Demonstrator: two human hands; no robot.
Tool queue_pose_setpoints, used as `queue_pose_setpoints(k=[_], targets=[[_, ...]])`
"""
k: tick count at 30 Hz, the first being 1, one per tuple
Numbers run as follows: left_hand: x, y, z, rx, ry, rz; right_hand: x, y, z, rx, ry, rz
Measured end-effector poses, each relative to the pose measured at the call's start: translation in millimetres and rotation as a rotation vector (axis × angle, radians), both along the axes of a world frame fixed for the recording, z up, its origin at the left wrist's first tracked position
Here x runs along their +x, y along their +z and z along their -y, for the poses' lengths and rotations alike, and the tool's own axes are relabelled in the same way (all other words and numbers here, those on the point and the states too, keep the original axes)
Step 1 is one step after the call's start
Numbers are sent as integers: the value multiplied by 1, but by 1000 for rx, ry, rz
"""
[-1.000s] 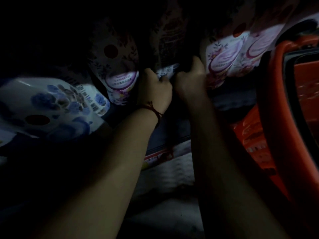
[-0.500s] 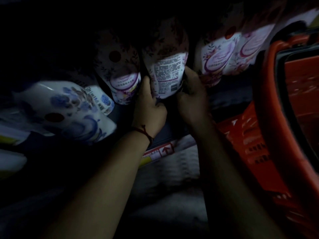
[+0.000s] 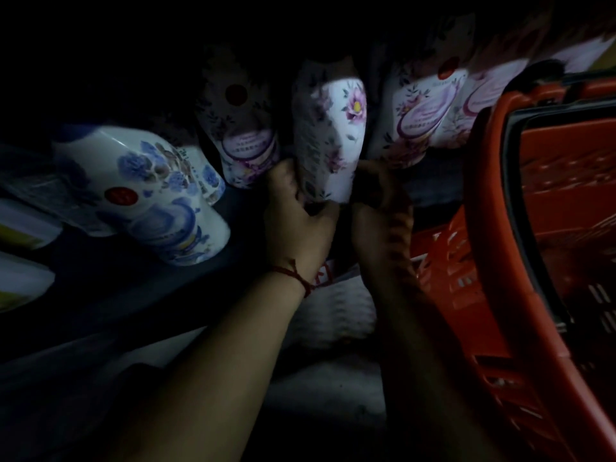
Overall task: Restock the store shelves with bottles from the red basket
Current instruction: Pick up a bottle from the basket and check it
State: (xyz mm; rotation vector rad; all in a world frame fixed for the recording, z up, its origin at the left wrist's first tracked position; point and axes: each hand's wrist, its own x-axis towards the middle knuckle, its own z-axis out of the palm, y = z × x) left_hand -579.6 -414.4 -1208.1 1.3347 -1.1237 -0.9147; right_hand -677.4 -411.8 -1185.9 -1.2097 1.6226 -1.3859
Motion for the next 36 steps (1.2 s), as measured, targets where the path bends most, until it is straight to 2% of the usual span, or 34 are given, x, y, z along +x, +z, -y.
queue_pose_setpoints(k=[2,4,6,10,13,17,19,21,25,28,33,36], targets=[[8,-3,12,23,-171,24,-3,-1,1,-12,-49,-15],[16,1,25,78,-227,101,-6,0,4,-16,-3,51],[17,7,30,99,-207,140,-9,0,8,-5,58,50],[14,11,36,95,-90,236,-9,-4,13,-45,90,-132],[16,15,37,66,-83,325,-7,-5,17,15,43,-42],[32,22,43,158,-273,401,-7,-1,20,42,-60,9],[43,28,46,179,-391,479,-6,2,20,21,-56,35],[47,31,42,186,-420,555,-5,1,21,28,-23,12],[37,23,19,102,-170,559,1,-4,20,37,4,5],[26,13,11,44,-16,473,1,-4,21,34,-16,-58],[4,28,-1,102,208,279,3,-6,20,-15,-83,-185],[-6,33,-9,169,278,205,3,-4,18,56,-112,-200]])
